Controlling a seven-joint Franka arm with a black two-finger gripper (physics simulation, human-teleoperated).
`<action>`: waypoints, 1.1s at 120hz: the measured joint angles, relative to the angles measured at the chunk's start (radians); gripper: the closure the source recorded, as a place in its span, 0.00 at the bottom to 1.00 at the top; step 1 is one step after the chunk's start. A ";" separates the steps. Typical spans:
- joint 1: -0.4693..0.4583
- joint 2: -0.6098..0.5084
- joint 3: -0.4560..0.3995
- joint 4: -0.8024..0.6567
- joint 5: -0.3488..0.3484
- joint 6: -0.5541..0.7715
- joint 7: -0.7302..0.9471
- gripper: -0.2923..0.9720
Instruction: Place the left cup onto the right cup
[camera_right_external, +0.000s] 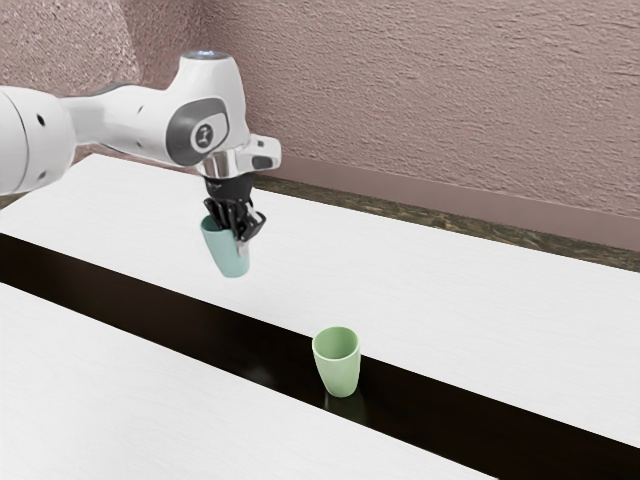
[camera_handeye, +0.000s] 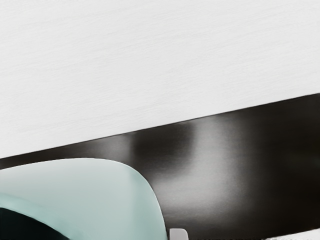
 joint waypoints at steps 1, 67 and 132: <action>-0.003 -0.001 -0.001 0.000 0.001 -0.001 -0.003 0.85; -0.160 -0.019 -0.048 -0.020 0.010 -0.004 -0.163 0.85; -0.258 -0.009 -0.060 -0.022 0.008 0.009 -0.266 0.85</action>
